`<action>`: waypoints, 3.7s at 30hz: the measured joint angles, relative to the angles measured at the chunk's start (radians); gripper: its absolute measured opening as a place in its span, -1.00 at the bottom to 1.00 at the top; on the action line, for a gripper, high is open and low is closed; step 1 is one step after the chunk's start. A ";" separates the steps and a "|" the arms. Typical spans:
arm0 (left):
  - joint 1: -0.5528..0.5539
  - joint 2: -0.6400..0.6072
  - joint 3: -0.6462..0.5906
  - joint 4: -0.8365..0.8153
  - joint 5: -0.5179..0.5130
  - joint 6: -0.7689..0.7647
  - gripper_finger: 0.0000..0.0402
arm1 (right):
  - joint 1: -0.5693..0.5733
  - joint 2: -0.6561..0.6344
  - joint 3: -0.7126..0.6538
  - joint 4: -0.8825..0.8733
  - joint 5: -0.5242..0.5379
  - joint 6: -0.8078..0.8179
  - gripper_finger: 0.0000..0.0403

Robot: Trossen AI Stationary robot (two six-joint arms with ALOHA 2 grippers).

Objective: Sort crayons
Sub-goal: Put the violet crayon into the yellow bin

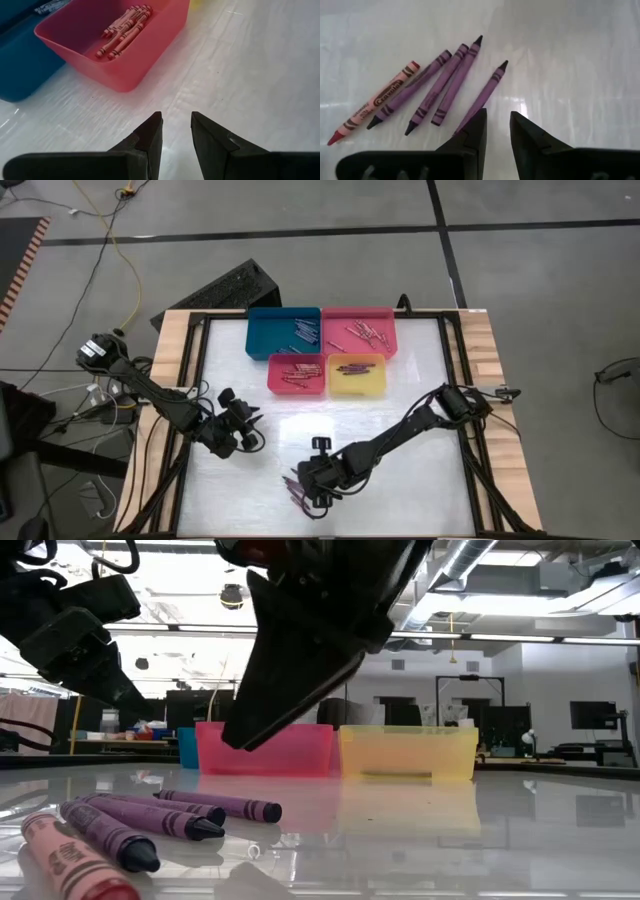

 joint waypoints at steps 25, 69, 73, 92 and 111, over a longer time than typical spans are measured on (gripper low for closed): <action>-0.001 0.000 0.000 0.000 0.018 0.000 -0.53 | -0.004 0.051 -0.039 0.140 -0.052 0.050 -0.53; -0.001 0.000 0.000 -0.001 0.019 0.001 -0.53 | -0.009 0.046 -0.038 -0.002 -0.053 0.133 -0.98; -0.001 0.000 0.000 -0.001 0.019 0.001 -0.53 | -0.009 0.040 -0.038 -0.003 -0.053 0.129 -0.98; -0.001 0.000 0.000 -0.002 0.021 0.002 -0.53 | -0.106 -0.212 -0.039 -0.462 0.134 0.019 -0.99; 0.000 0.000 0.000 -0.020 0.020 0.008 -0.53 | -0.447 -0.362 -0.086 -0.851 0.350 -0.234 -0.99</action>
